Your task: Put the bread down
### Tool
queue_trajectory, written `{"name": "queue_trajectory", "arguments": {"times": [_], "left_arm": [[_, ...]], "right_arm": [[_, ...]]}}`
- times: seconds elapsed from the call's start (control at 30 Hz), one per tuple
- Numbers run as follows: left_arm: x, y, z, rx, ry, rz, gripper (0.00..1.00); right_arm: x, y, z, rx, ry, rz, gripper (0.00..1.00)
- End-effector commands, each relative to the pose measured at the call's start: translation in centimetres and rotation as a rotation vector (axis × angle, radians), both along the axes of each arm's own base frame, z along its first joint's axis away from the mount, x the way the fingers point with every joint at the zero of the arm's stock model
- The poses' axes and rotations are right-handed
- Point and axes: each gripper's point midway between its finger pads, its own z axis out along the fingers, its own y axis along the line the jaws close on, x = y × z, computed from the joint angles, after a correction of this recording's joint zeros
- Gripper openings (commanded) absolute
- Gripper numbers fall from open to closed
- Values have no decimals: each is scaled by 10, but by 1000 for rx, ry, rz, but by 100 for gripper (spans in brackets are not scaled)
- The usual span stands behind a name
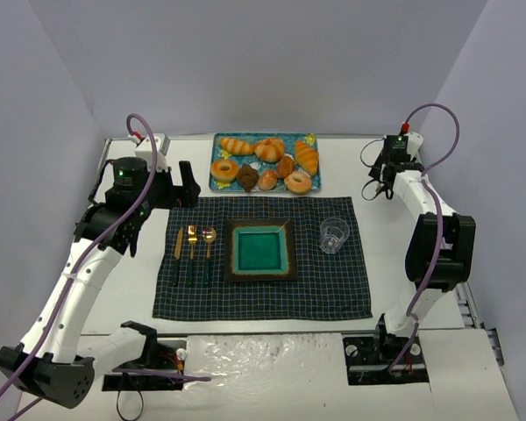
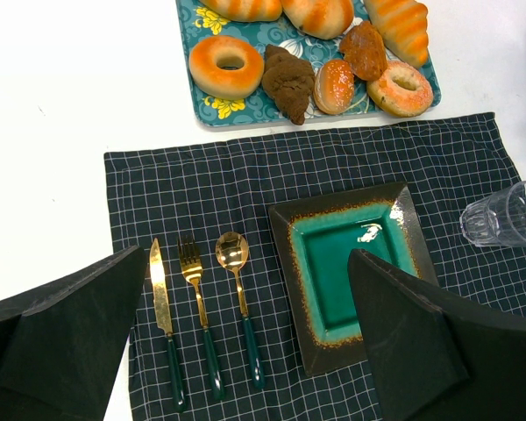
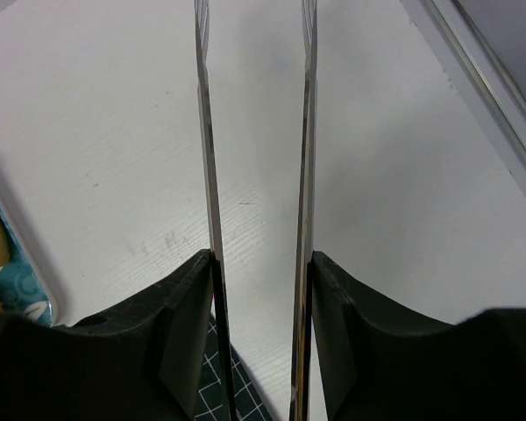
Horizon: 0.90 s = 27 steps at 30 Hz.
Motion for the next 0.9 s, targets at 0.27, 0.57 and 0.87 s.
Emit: {"name": "queue_trajectory", "arguments": {"times": [0.27, 0.57, 0.87], "left_arm": [[7, -4, 22, -21, -85, -11, 97], [8, -4, 21, -19, -83, -7, 97], [9, -2, 18, -11, -79, 2, 97]], "right_arm": [[-13, 52, 74, -42, -107, 121, 42], [-4, 122, 106, 11, -149, 292, 42], [12, 179, 113, 31, -156, 405, 42]]}}
